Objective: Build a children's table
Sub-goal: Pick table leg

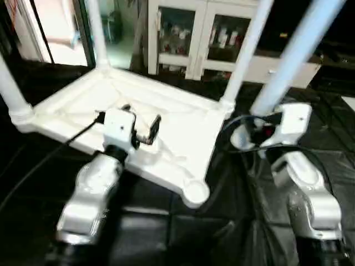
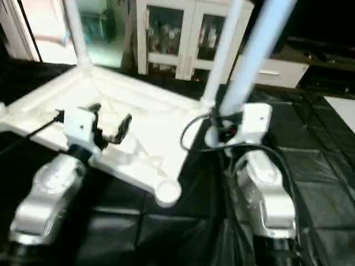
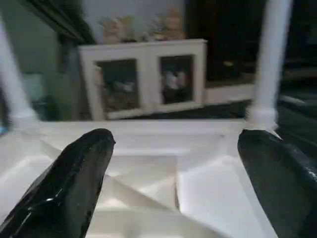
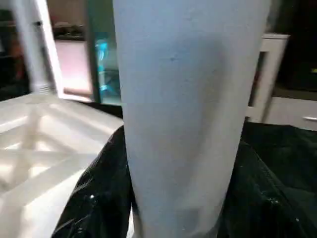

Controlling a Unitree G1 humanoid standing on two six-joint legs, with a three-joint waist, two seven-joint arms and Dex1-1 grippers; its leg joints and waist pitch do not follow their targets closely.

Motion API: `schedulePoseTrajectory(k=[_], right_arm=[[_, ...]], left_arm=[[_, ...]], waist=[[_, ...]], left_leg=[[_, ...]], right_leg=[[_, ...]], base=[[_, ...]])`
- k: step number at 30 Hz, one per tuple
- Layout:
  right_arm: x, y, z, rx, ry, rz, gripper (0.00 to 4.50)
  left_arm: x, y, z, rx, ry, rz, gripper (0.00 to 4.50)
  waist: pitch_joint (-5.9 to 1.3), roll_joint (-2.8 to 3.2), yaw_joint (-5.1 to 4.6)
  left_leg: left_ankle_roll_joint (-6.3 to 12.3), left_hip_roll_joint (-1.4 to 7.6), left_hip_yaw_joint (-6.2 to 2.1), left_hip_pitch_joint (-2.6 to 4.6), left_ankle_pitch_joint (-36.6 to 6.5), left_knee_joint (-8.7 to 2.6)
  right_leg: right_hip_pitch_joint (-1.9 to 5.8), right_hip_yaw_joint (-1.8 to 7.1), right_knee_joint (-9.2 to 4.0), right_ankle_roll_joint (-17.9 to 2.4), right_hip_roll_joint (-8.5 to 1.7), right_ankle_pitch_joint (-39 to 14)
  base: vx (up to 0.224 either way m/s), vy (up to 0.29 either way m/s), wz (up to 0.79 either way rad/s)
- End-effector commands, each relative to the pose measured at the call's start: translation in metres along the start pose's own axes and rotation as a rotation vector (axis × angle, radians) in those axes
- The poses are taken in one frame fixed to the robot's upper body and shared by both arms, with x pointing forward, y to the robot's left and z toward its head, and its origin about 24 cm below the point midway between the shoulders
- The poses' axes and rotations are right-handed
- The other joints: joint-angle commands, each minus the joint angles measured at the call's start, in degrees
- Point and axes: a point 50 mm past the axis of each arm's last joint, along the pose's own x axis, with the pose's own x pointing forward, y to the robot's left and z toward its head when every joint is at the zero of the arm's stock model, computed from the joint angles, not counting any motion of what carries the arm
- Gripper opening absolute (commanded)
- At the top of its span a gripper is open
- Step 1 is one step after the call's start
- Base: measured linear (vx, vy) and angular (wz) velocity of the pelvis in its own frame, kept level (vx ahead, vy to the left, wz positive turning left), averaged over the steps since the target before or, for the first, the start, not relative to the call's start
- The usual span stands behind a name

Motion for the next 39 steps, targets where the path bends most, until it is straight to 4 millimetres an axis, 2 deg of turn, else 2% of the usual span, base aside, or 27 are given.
schedulePoseTrajectory(k=[1, 2, 3, 4, 5, 6, 7, 8, 9, 10, 13, 14, 15, 17, 18, 19, 21, 22, 23, 24, 26, 27, 28, 29, 32, 35, 39], right_arm=[[-0.001, -0.002, 0.011, 0.016, -0.043, 0.041, 1.87], [-0.003, -0.001, 0.012, 0.022, -0.041, 0.074, 1.87], [-0.004, -0.001, 0.013, 0.035, -0.039, 0.107, 1.87], [-0.006, -0.001, 0.015, 0.048, -0.042, 0.131, 1.87], [-0.007, -0.002, 0.016, 0.058, -0.043, 0.146, 1.87], [-0.010, -0.003, 0.018, 0.088, -0.044, 0.191, 1.87], [-0.012, -0.004, 0.019, 0.096, -0.045, 0.207, 1.87], [-0.013, -0.005, 0.020, 0.100, -0.039, 0.233, 1.87], [-0.016, -0.005, 0.020, 0.088, -0.025, 0.262, 1.87], [-0.016, -0.005, 0.020, 0.088, -0.025, 0.262, 1.87], [-0.026, -0.006, 0.018, 0.049, 0.035, 0.354, 1.87], [-0.030, -0.008, 0.017, 0.044, 0.045, 0.363, 1.87], [-0.032, -0.009, 0.017, 0.041, 0.049, 0.364, 1.87], [-0.034, -0.010, 0.018, 0.041, 0.053, 0.366, 1.87], [-0.035, -0.010, 0.018, 0.040, 0.055, 0.364, 1.87], [-0.036, -0.010, 0.018, 0.040, 0.056, 0.364, 1.87], [-0.036, -0.009, 0.018, 0.038, 0.057, 0.364, 1.87], [-0.037, -0.009, 0.018, 0.038, 0.059, 0.367, 1.87], [-0.037, -0.008, 0.017, 0.032, 0.064, 0.371, 1.87], [-0.037, -0.008, 0.017, 0.032, 0.064, 0.371, 1.87], [-0.038, -0.007, 0.017, 0.028, 0.070, 0.378, 1.87], [-0.038, -0.007, 0.017, 0.028, 0.071, 0.380, 1.87], [-0.038, -0.007, 0.017, 0.027, 0.072, 0.380, 1.87], [-0.038, -0.007, 0.017, 0.025, 0.073, 0.381, 1.87], [-0.037, -0.007, 0.017, 0.021, 0.075, 0.381, 1.87], [-0.037, -0.007, 0.017, 0.015, 0.077, 0.380, 1.87], [-0.036, -0.007, 0.016, 0.007, 0.079, 0.378, 1.87]], left_arm=[[0.001, -0.006, 0.004, -0.024, -0.017, -0.190, 4.50], [0.000, -0.004, 0.004, -0.009, -0.004, -0.281, 4.50], [-0.001, -0.003, 0.003, -0.002, 0.020, -0.358, 4.50], [-0.001, -0.001, 0.001, 0.017, 0.050, -0.440, 4.50], [-0.002, 0.000, -0.001, 0.034, 0.080, -0.500, 4.50], [-0.001, 0.005, -0.004, 0.065, 0.131, -0.593, 4.50], [0.000, 0.007, -0.005, 0.070, 0.144, -0.615, 4.50], [0.002, 0.010, -0.006, 0.071, 0.161, -0.642, 4.50], [0.004, 0.012, -0.007, 0.079, 0.176, -0.664, 4.50], [0.004, 0.012, -0.007, 0.079, 0.176, -0.664, 4.50], [0.011, 0.019, -0.017, 0.141, 0.272, -0.783, 4.50], [0.014, 0.022, -0.021, 0.184, 0.315, -0.830, 4.50], [0.017, 0.023, -0.023, 0.219, 0.340, -0.854, 4.50], [0.019, 0.025, -0.025, 0.242, 0.359, -0.876, 4.50], [0.021, 0.023, -0.026, 0.248, 0.376, -0.926, 4.50], [0.022, 0.022, -0.026, 0.249, 0.378, -0.934, 4.50], [0.023, 0.020, -0.028, 0.262, 0.394, -0.979, 4.33], [0.023, 0.019, -0.030, 0.275, 0.404, -0.997, 4.22], [0.022, 0.016, -0.031, 0.279, 0.415, -1.020, 4.15], [0.022, 0.016, -0.031, 0.279, 0.415, -1.021, 4.15], [0.023, 0.014, -0.033, 0.290, 0.423, -1.051, 3.83], [0.023, 0.013, -0.035, 0.291, 0.429, -1.066, 3.83], [0.023, 0.013, -0.035, 0.292, 0.432, -1.071, 3.77], [0.023, 0.012, -0.037, 0.304, 0.445, -1.082, 3.74], [0.024, 0.013, -0.041, 0.334, 0.479, -1.087, 3.41], [0.024, 0.015, -0.044, 0.347, 0.506, -1.078, 3.30], [0.024, 0.014, -0.043, 0.357, 0.513, -1.068, 2.97]], waist=[[-3.32, 1.25, -0.10], [-2.83, 1.55, 0.18], [-2.36, 1.42, 0.35], [-2.11, 1.59, 0.31], [-1.66, 1.33, 0.14], [-1.26, 1.47, 0.26], [-1.34, 2.15, 0.56], [-1.33, 1.92, 0.35], [-1.42, 2.43, 0.58], [-1.49, 2.22, 0.55], [-1.56, 2.42, 0.80], [-1.58, 3.04, 0.84], [-1.69, 2.54, 0.95], [-1.84, 2.71, 0.99], [-1.86, 2.58, 0.91], [-1.93, 2.87, 0.99], [-2.20, 2.90, 0.99], [-2.29, 2.97, 0.97], [-2.52, 3.00, 0.92], [-2.52, 3.00, 0.92], [-2.93, 3.01, 1.05], [-3.09, 2.78, 1.04], [-3.06, 2.91, 1.14], [-2.86, 2.99, 1.08], [-2.49, 2.93, 1.11], [-2.18, 2.93, 1.35], [-2.09, 2.79, 1.78]], left_leg=[[1.10, 3.92, -0.26, 1.86, 16.69, -4.12], [-0.49, 3.97, 0.10, 1.53, 5.39, -5.18], [-1.94, 4.06, 0.46, 1.87, -4.62, -5.84], [-2.38, 4.13, 0.51, 1.93, -8.82, -6.27], [-3.34, 4.42, 0.94, 2.26, -15.80, -6.82], [-3.49, 4.21, 1.30, 2.84, -21.25, -7.17], [-3.76, 4.27, 1.12, 3.26, -22.76, -7.01], [-3.63, 4.26, 1.21, 2.71, -22.19, -7.26], [-3.64, 4.49, 1.28, 2.54, -20.71, -7.35], [-3.60, 4.57, 1.50, 2.53, -20.08, -7.33], [-3.07, 4.59, 1.72, 2.20, -17.99, -7.22], [-2.99, 4.57, 1.73, 2.30, -18.12, -7.20], [-2.71, 4.59, 1.75, 2.32, -17.67, -7.15], [-2.50, 4.82, 1.61, 1.88, -15.27, -7.26], [-2.35, 4.83, 1.67, 1.79, -14.59, -7.24], [-2.30, 4.82, 1.83, 1.91, -13.69, -7.12], [-1.77, 5.05, 1.93, 1.53, -10.24, -6.93], [-1.62, 5.11, 1.99, 1.61, -9.46, -6.83], [-1.05, 5.11, 2.21, 1.59, -6.86, -6.52], [-1.05, 5.11, 2.21, 1.59, -6.86, -6.52], [0.34, 4.99, 2.48, 1.51, -2.73, -6.03], [1.27, 4.82, 2.64, 1.28, -1.59, -5.86], [1.67, 4.82, 2.71, 1.35, -1.50, -5.84], [2.05, 4.97, 2.70, 1.31, -2.48, -5.98], [1.42, 5.16, 2.82, 1.59, -6.54, -6.29], [-0.38, 5.43, 2.98, 1.85, -10.03, -6.59], [-1.39, 5.50, 3.31, 1.91, -11.16, -6.65]], right_leg=[[2.40, 2.41, -2.59, -9.79, -4.18, 15.59], [2.79, 2.65, -3.12, -10.07, -4.69, 9.21], [2.43, 2.88, -3.77, -9.82, -4.84, 2.59], [2.38, 3.00, -3.96, -9.75, -4.95, -0.95], [1.89, 3.10, -4.67, -9.34, -5.16, -8.53], [1.34, 3.41, -5.82, -7.72, -5.37, -17.42], [0.92, 3.60, -5.90, -7.30, -5.76, -19.97], [1.33, 3.81, -6.18, -6.76, -5.94, -21.89], [1.31, 3.89, -6.12, -6.76, -6.19, -21.14], [1.30, 3.88, -6.20, -6.81, -6.15, -20.67], [1.40, 3.97, -6.25, -7.21, -6.40, -20.16], [1.29, 3.98, -6.38, -6.81, -6.30, -20.56], [1.38, 4.02, -6.51, -6.33, -6.36, -20.79], [1.67, 3.95, -6.11, -7.26, -6.62, -18.28], [1.71, 3.89, -6.11, -7.51, -6.56, -17.64], [1.60, 3.91, -6.03, -8.19, -6.55, -16.15], [2.03, 3.77, -5.21, -10.36, -6.65, -9.67], [1.99, 3.72, -4.96, -10.91, -6.62, -8.02], [2.14, 3.62, -4.45, -12.39, -6.47, -2.65], [2.14, 3.62, -4.45, -12.39, -6.47, -2.65], [2.38, 3.51, -3.77, -13.89, -6.35, 4.46], [2.48, 3.48, -3.53, -14.50, -6.23, 7.53], [2.37, 3.46, -3.49, -14.73, -6.22, 8.11], [2.27, 3.41, -3.56, -15.05, -6.22, 7.47], [2.08, 3.50, -4.14, -14.88, -6.33, 1.76], [1.79, 3.67, -4.64, -13.88, -6.55, -4.75], [1.59, 3.81, -4.97, -12.62, -6.61, -8.15]], base=[[-0.033, 0.051, -0.03], [-0.033, 0.051, -0.03], [-0.056, 0.031, 0.01], [-0.068, 0.015, 0.04], [-0.068, 0.015, 0.04], [-0.073, 0.008, 0.05], [-0.075, 0.010, 0.03], [-0.075, 0.010, 0.03], [-0.071, 0.007, -0.01], [-0.056, 0.000, -0.01], [-0.019, 0.000, 0.00], [0.000, 0.000, 0.00], [0.000, 0.000, 0.00], [0.000, 0.000, 0.00], [0.000, 0.000, 0.00], [0.000, 0.000, 0.00], [0.000, 0.000, 0.00], [0.000, 0.000, 0.00], [0.000, 0.000, 0.00], [0.000, 0.000, 0.00], [0.000, 0.000, 0.00], [0.000, 0.000, 0.00], [0.000, 0.000, 0.00], [0.000, 0.000, 0.00], [0.000, 0.000, 0.00], [0.000, 0.000, 0.00], [0.000, 0.000, 0.00]])
